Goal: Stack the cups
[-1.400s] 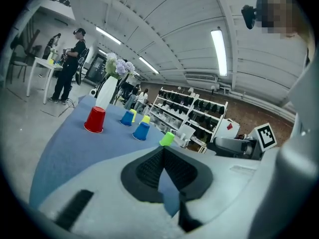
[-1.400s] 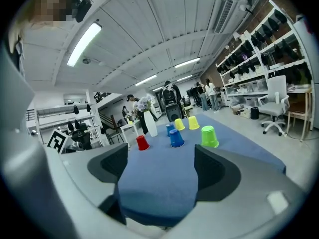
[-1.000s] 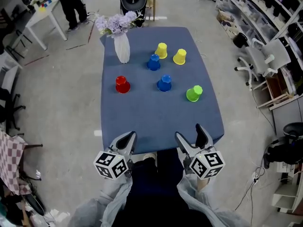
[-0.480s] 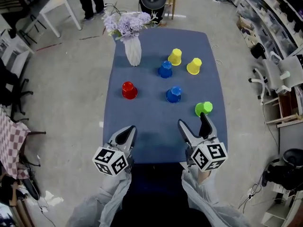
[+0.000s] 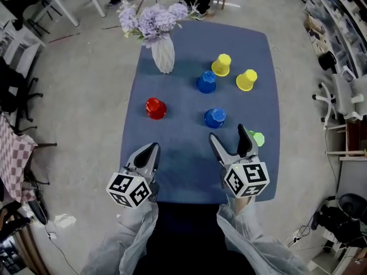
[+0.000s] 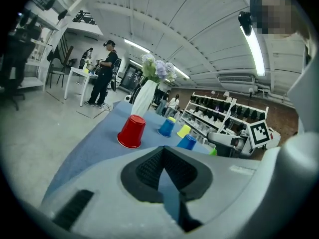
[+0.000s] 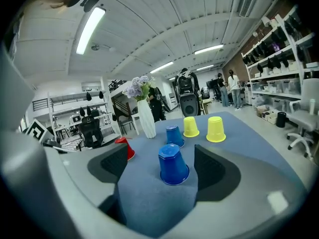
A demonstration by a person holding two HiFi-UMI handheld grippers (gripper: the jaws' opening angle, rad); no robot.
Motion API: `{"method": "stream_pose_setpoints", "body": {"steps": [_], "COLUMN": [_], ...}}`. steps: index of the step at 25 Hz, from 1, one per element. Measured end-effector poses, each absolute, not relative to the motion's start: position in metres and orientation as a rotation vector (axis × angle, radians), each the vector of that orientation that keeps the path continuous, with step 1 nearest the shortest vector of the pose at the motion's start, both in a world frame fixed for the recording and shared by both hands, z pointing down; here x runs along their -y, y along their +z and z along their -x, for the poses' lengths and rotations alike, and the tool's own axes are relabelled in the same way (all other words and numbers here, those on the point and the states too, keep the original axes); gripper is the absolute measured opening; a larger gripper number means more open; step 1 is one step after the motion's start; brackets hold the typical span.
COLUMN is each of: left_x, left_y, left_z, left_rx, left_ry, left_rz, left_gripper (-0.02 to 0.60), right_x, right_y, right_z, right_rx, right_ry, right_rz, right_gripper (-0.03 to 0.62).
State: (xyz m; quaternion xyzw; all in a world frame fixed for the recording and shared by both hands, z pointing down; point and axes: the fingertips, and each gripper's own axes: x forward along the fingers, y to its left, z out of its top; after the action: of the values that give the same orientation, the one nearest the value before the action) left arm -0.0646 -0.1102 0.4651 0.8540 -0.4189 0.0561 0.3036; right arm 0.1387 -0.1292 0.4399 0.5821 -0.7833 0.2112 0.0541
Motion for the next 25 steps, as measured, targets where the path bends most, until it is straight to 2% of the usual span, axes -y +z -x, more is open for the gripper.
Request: {"method": "stream_pose_setpoints", "body": {"steps": [10, 17, 19, 25], "left_x": [0.134, 0.142, 0.144, 0.148], "left_y": [0.489, 0.504, 0.506, 0.509], "left_z": [0.061, 0.062, 0.063, 0.068], "left_rx": [1.177, 1.208, 1.212, 1.219], "left_ry": [0.201, 0.218, 0.217, 0.215], "left_rz": [-2.171, -2.114, -2.106, -2.092], "left_gripper": [-0.002, -0.002, -0.002, -0.002], "right_x": [0.172, 0.186, 0.189, 0.19], "right_y": [0.485, 0.501, 0.502, 0.505], "right_z": [-0.131, -0.134, -0.136, -0.138], "right_rx": [2.347, 2.299, 2.281, 2.275], "right_ry": [0.611, 0.485, 0.447, 0.452], "right_rz": [-1.691, -1.671, -1.68, -1.697], "right_gripper": [0.4, 0.339, 0.244, 0.249]}}
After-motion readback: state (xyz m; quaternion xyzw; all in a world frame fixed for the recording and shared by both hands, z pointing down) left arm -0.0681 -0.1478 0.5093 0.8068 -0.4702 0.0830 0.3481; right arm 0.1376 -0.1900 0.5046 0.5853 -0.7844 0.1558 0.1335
